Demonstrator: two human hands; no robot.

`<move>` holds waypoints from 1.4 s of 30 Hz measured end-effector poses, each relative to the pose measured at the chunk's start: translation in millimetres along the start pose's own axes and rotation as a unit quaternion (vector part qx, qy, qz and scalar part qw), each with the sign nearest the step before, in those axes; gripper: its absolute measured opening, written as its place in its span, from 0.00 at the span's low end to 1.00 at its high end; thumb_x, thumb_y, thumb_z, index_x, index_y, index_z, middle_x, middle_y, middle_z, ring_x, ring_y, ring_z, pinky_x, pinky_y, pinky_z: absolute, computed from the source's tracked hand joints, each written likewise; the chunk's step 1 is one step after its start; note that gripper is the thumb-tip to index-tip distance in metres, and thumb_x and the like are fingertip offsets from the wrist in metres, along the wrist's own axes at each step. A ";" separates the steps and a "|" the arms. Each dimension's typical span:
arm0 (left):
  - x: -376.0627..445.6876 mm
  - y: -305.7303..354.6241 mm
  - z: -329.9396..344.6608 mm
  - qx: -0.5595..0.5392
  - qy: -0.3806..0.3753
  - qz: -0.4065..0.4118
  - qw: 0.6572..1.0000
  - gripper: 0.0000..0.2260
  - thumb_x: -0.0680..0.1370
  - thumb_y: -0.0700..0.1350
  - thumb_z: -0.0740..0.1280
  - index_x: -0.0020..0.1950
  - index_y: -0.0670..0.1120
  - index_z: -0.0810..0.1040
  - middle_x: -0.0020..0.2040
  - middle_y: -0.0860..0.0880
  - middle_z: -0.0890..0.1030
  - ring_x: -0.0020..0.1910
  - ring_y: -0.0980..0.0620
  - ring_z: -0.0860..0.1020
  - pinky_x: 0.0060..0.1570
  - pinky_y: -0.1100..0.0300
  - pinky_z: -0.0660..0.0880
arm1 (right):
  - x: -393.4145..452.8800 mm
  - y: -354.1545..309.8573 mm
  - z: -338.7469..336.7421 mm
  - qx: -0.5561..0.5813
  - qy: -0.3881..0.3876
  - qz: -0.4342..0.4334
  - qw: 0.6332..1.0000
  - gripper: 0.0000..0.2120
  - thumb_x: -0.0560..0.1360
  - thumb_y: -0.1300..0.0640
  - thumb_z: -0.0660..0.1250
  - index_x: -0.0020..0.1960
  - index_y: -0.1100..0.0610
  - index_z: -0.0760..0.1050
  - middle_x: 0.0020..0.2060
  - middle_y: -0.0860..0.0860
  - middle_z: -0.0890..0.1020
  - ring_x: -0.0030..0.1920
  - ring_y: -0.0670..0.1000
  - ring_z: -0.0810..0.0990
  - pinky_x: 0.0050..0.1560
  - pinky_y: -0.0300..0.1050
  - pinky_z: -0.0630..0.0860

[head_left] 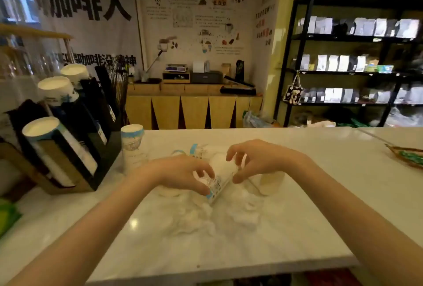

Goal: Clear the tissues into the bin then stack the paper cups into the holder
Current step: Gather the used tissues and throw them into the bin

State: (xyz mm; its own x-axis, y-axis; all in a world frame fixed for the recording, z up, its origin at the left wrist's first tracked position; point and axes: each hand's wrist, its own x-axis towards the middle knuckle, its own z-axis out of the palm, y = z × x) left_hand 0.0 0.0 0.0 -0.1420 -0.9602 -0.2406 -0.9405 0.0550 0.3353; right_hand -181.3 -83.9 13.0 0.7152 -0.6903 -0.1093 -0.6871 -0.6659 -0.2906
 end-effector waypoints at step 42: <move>-137.4 -46.4 289.3 -0.308 0.146 -0.248 0.907 0.15 0.74 0.35 0.59 0.47 0.46 0.84 0.32 0.44 0.80 0.25 0.59 0.71 0.25 0.71 0.65 | -76.0 -27.7 284.0 0.284 -0.205 -0.039 0.936 0.12 0.73 0.67 0.62 0.48 0.56 0.81 0.38 0.49 0.80 0.35 0.45 0.77 0.32 0.35 0.73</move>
State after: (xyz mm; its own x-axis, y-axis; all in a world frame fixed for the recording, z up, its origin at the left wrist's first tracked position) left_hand -26.1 208.6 -246.1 0.4234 -0.8618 -0.2792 -0.5027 -0.4799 0.7190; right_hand -180.3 67.4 -240.7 0.8298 -0.4008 -0.3883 -0.5346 -0.3716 -0.7590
